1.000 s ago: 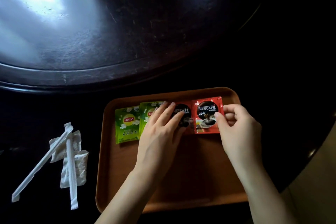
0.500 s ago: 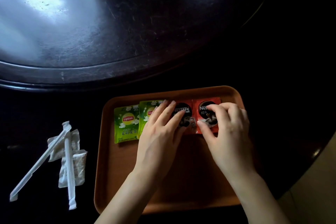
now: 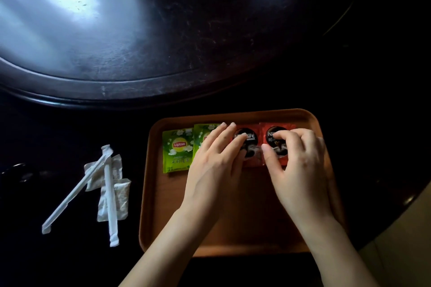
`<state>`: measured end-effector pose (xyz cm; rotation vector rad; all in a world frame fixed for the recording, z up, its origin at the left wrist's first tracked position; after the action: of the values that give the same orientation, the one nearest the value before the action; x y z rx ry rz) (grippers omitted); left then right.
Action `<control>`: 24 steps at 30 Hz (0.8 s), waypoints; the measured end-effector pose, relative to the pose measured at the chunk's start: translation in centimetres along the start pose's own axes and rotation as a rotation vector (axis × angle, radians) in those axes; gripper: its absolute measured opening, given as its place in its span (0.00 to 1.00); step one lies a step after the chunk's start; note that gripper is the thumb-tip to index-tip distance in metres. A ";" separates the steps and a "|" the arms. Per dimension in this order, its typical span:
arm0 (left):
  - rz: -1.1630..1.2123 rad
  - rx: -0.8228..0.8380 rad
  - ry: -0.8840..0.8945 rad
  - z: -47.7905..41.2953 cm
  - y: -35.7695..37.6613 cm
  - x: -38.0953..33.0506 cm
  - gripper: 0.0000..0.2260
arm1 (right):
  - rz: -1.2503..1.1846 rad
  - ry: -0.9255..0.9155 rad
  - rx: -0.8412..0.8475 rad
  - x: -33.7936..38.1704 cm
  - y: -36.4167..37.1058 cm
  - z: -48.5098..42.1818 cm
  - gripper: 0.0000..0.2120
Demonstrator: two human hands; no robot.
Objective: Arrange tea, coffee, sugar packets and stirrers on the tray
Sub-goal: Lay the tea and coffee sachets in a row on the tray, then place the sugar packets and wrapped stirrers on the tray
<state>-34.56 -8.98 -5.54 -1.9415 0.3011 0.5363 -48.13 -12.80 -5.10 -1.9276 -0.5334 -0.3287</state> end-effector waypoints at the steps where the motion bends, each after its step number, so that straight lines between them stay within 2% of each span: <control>1: 0.000 -0.007 -0.022 0.1 -0.7 0.2 0.16 | -0.030 -0.002 0.021 0.5 -0.1 0.0 0.18; 4: 0.001 -0.044 -0.118 1.2 -3.4 1.8 0.14 | -0.135 -0.048 0.124 3.3 -0.3 0.6 0.15; 9: -0.027 -0.177 -0.354 4.2 -9.1 7.1 0.15 | -0.236 -0.252 0.350 10.3 0.2 2.1 0.12; 11: -0.063 -0.178 -0.462 5.3 -11.0 9.2 0.16 | -0.235 -0.316 0.458 13.0 0.8 2.5 0.10; 15: -0.155 -0.113 -0.634 6.1 -13.1 12.5 0.19 | -0.199 -0.398 0.680 18.5 3.1 2.7 0.15; 18: -0.189 -0.015 -0.672 6.6 -13.2 13.4 0.29 | -0.140 -0.427 0.714 21.4 5.9 3.1 0.17; 20: -0.249 -0.012 -0.642 7.0 -12.9 13.3 0.34 | -0.134 -0.387 0.735 22.2 7.6 3.6 0.19; 24: -0.249 -0.037 -0.657 7.6 -12.6 13.2 0.32 | -0.165 -0.283 0.745 22.8 9.2 4.4 0.20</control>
<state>-19.37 3.56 -4.72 -1.6941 -0.3640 0.9713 -23.91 -7.03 -3.69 -1.2091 -0.8619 0.0509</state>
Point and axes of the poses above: each hand's wrist, its own z-axis away from the middle knuckle, its own y-axis out of the palm, x = y × z, the point moved 2 cm from there along -z, towards the middle knuckle, and after that the axes turned 12 degrees about -x, right-handed, at the moved point
